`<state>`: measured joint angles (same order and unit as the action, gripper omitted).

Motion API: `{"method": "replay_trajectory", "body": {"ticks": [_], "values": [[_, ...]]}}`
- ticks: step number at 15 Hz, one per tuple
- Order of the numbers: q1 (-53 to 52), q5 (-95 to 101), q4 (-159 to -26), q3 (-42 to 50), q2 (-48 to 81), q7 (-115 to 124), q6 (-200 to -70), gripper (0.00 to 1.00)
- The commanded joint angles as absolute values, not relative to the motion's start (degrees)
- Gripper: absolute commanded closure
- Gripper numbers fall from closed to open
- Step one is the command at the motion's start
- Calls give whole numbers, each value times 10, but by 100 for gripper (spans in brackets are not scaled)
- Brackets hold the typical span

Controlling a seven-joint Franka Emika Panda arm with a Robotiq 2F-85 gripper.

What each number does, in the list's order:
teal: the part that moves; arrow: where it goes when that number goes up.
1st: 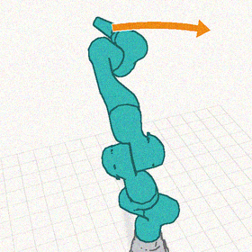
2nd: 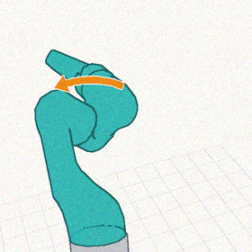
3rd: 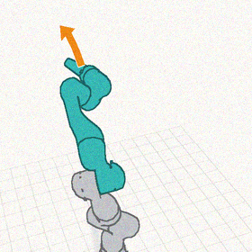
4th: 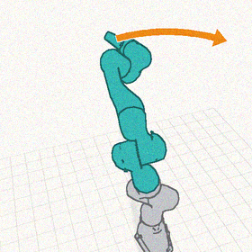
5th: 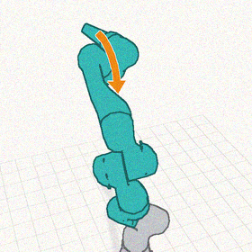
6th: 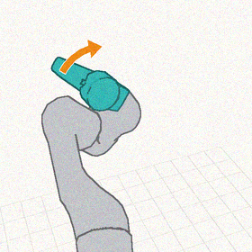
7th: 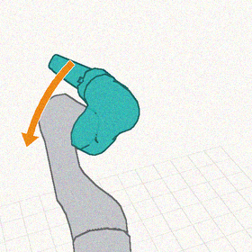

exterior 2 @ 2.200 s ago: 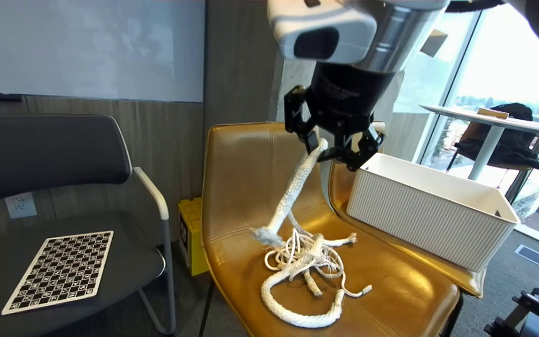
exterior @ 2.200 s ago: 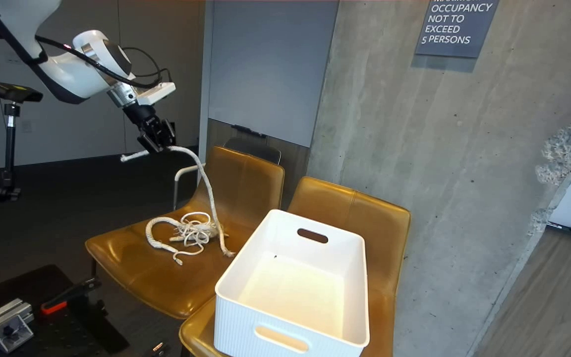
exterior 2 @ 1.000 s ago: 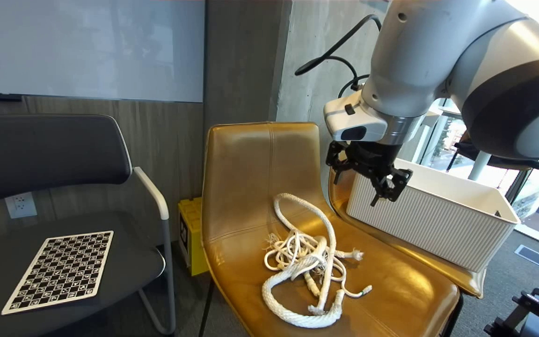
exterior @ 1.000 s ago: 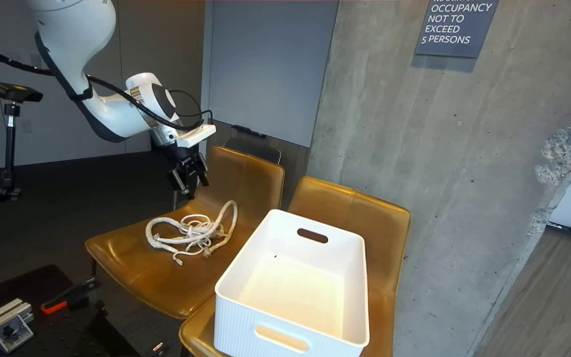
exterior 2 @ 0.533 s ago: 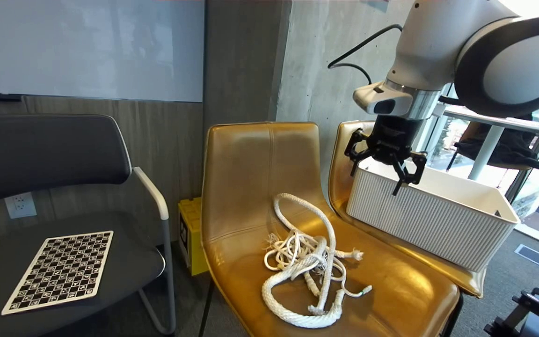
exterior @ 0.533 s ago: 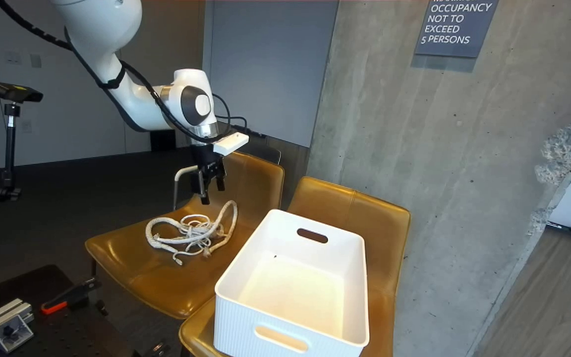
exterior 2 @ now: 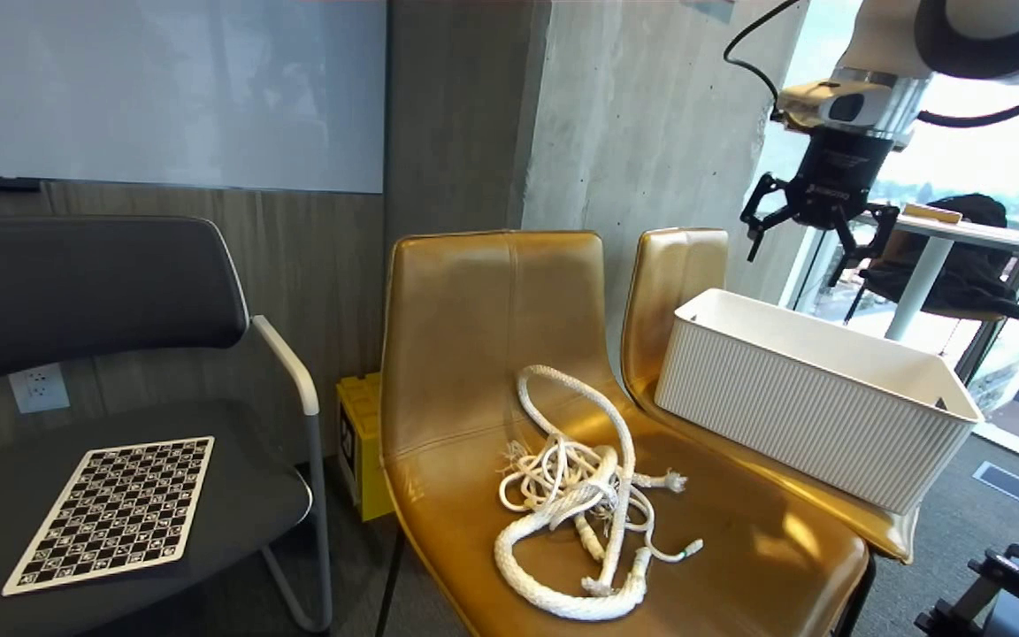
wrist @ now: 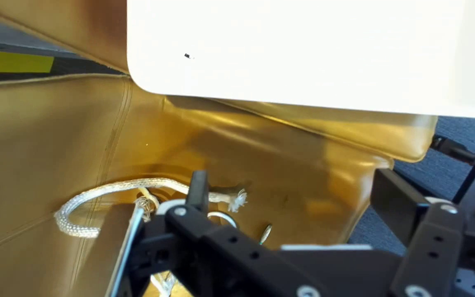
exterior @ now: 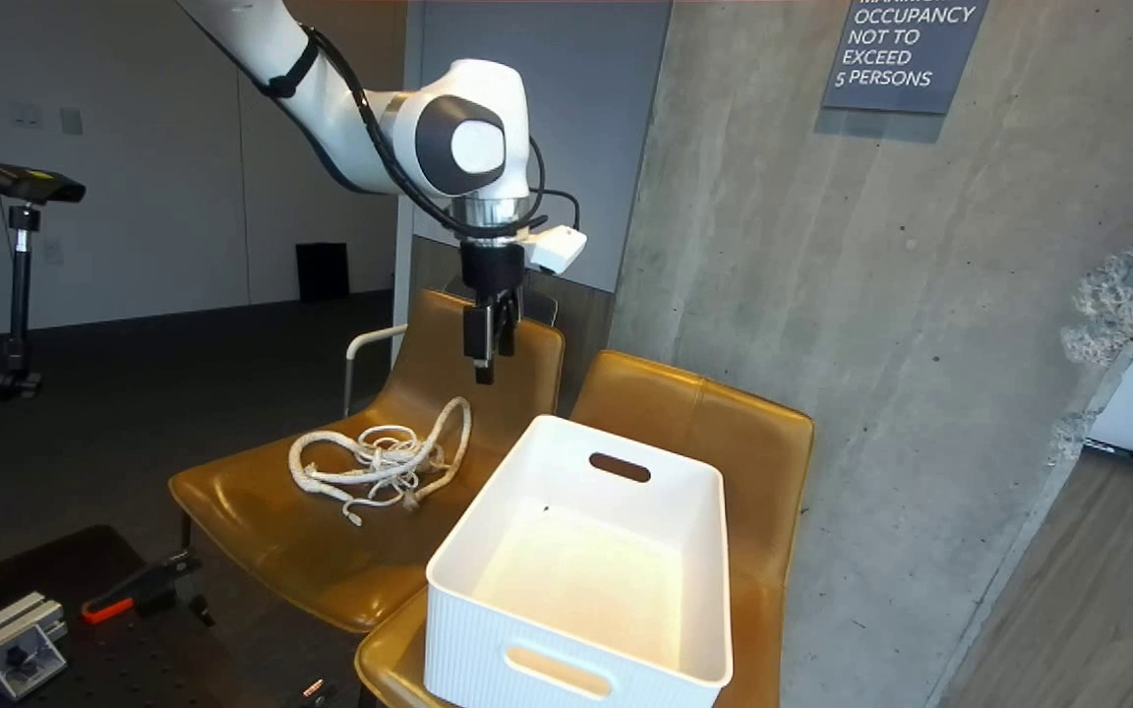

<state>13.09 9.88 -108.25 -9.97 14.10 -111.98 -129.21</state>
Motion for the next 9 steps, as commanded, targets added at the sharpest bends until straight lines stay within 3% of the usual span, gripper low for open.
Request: {"method": "replay_trajectory", "body": {"ticks": [1, 9], "values": [[124, 78, -1101, -50, 134, -1221, -1308, 0], [186, -7, -1134, 23, 176, -1398, -1382, 0]]}}
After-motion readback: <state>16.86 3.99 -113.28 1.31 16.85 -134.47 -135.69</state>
